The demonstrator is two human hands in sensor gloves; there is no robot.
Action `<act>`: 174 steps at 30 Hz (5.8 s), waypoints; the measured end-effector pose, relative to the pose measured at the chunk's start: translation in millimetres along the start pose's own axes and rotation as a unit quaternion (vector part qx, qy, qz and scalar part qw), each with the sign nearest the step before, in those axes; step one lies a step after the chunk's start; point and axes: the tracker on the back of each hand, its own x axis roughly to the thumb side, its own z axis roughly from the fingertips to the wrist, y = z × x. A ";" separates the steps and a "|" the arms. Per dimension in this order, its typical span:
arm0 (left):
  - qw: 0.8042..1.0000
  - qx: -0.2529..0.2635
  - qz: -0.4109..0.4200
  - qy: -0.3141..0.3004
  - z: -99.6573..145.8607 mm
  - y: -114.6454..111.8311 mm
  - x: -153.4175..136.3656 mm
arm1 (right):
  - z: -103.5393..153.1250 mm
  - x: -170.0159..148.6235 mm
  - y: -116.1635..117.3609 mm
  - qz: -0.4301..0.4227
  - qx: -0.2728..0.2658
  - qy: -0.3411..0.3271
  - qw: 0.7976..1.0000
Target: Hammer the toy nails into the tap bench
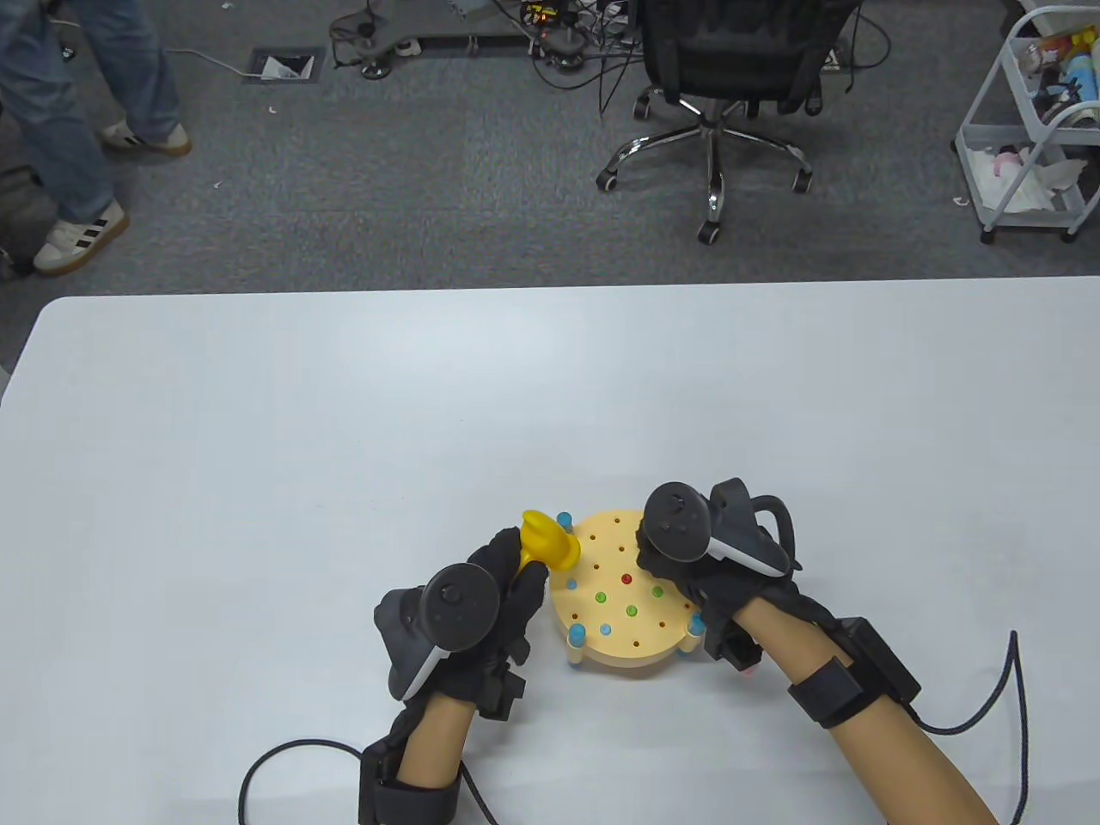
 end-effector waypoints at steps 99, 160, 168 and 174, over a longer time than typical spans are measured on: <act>0.891 -0.053 -0.449 -0.054 -4.3 -38.7 177.8 | -8.6 -81.1 60.1 -0.226 -0.092 0.027 0.969; 0.994 -0.037 0.015 0.106 14.3 8.9 -16.8 | 59.6 -69.7 75.6 0.059 0.000 -0.028 0.998; 0.994 -0.037 0.020 0.104 13.9 8.2 -17.2 | 67.1 -98.6 44.4 -0.052 -0.091 0.002 0.994; 0.994 -0.041 0.018 0.104 13.4 7.2 -17.5 | 75.5 -94.7 9.9 -0.156 -0.151 -0.032 0.976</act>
